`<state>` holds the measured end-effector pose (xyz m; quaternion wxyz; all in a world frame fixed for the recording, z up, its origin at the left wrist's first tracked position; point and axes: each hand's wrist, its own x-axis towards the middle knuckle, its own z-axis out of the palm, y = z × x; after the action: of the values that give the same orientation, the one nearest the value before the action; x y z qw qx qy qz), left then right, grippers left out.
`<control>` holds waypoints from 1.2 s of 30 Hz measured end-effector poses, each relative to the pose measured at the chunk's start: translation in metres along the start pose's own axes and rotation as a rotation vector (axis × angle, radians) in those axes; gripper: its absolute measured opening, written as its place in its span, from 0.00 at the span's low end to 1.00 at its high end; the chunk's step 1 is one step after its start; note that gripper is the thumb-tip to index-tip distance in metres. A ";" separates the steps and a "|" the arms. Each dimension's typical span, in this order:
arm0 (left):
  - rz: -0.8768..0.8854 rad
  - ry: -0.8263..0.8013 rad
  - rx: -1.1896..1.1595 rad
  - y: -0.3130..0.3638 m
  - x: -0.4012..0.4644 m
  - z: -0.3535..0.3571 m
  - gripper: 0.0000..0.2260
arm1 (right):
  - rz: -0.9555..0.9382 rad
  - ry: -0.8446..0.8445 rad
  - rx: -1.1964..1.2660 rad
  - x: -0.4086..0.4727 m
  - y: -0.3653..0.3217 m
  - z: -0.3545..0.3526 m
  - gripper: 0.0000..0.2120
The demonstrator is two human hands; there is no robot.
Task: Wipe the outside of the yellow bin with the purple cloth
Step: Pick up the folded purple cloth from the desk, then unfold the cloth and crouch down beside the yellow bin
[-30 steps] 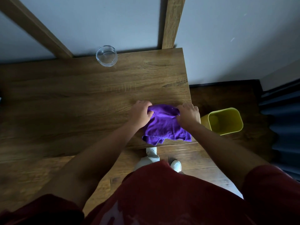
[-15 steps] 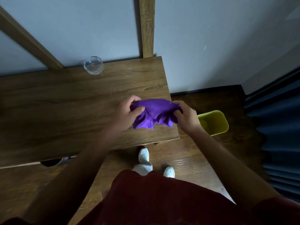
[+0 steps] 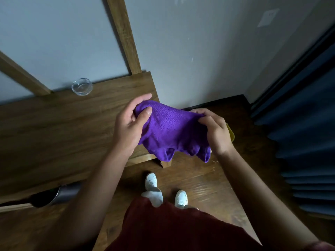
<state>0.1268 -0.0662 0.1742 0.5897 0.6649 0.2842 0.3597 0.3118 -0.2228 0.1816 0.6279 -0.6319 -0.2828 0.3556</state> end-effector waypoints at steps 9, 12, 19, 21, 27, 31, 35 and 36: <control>0.073 -0.126 -0.086 0.024 -0.041 0.034 0.11 | -0.212 0.036 -0.236 -0.078 -0.003 -0.036 0.11; 0.051 -0.250 -0.089 0.022 -0.049 0.038 0.12 | -0.143 0.153 -0.206 -0.100 -0.001 -0.038 0.12; 0.009 -0.508 -0.068 0.026 -0.053 0.038 0.13 | -0.164 0.411 -0.194 -0.151 -0.011 -0.025 0.07; 0.003 -0.641 -0.047 0.029 -0.056 0.044 0.20 | -0.169 0.484 -0.190 -0.167 -0.016 -0.025 0.07; 0.187 -0.923 0.133 0.048 -0.071 0.091 0.28 | -0.199 0.673 -0.192 -0.214 -0.028 -0.054 0.07; 0.296 -1.015 0.187 0.062 -0.081 0.132 0.20 | -0.197 0.764 -0.232 -0.241 -0.033 -0.085 0.06; 0.339 -0.975 0.169 0.069 -0.089 0.177 0.14 | -0.182 0.799 -0.290 -0.259 -0.032 -0.121 0.06; 0.332 -0.968 0.163 0.070 -0.091 0.190 0.14 | -0.169 0.807 -0.297 -0.262 -0.032 -0.132 0.06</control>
<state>0.2248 -0.2596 0.2215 0.5349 0.8350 -0.1036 0.0764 0.2664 -0.5101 0.2327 0.6173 -0.7783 -0.1137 -0.0167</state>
